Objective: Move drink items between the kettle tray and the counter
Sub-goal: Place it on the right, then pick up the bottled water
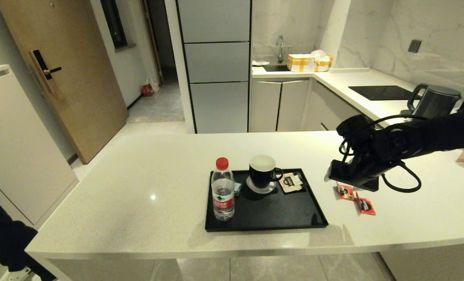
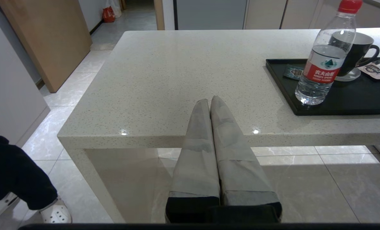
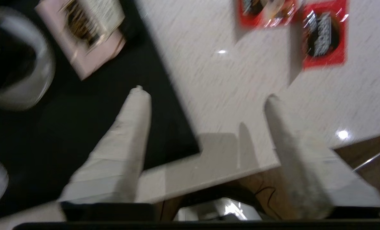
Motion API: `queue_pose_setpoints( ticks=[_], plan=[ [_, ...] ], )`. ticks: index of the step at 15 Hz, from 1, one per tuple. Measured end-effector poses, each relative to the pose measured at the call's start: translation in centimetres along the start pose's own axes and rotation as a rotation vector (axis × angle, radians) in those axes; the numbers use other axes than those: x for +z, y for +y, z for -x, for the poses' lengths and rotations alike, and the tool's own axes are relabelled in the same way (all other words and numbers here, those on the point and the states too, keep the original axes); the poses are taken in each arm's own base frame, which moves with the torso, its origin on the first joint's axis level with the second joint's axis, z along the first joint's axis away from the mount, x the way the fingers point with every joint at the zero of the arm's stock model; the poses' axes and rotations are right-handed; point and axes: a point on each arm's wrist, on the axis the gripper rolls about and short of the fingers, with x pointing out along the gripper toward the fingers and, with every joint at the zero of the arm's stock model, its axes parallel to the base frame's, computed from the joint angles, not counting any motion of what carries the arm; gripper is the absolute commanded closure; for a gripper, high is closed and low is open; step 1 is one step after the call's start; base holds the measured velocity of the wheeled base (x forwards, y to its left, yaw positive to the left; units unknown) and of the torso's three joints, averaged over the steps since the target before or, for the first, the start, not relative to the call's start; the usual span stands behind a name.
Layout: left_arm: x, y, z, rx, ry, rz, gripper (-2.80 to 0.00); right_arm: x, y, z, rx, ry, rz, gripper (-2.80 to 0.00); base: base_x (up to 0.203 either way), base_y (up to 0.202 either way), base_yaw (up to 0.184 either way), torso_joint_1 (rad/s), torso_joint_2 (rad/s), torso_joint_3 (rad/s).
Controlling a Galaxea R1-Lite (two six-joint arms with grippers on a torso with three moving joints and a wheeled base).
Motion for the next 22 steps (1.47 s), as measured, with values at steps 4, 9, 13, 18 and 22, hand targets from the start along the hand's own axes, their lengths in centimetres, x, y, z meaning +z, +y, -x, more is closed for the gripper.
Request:
queue_pose_setpoints(
  ticks=[4, 9, 13, 18, 22],
  plan=[
    [0.0, 0.0, 0.0, 0.000, 0.000, 0.000, 0.00, -1.7, -0.3, 2.8, 0.043, -0.025, 0.020, 0.00, 0.000, 0.000, 0.000, 0.000, 0.00, 0.000],
    [0.0, 0.0, 0.0, 0.000, 0.000, 0.000, 0.00, -2.8, -0.4, 5.2, 0.095, -0.073, 0.031, 0.00, 0.000, 0.000, 0.000, 0.000, 0.00, 0.000],
    [0.0, 0.0, 0.0, 0.000, 0.000, 0.000, 0.00, -3.8, -3.0, 13.0, 0.177, -0.240, -0.006, 0.00, 0.000, 0.000, 0.000, 0.000, 0.00, 0.000],
    [0.0, 0.0, 0.0, 0.000, 0.000, 0.000, 0.00, -9.5, -12.3, 25.9, 0.064, -0.538, -0.188, 0.00, 0.000, 0.000, 0.000, 0.000, 0.00, 0.000],
    [0.0, 0.0, 0.0, 0.000, 0.000, 0.000, 0.00, -19.5, -19.0, 30.0, -0.024, -0.670, -0.296, 0.00, 0.000, 0.000, 0.000, 0.000, 0.00, 0.000]
  ],
)
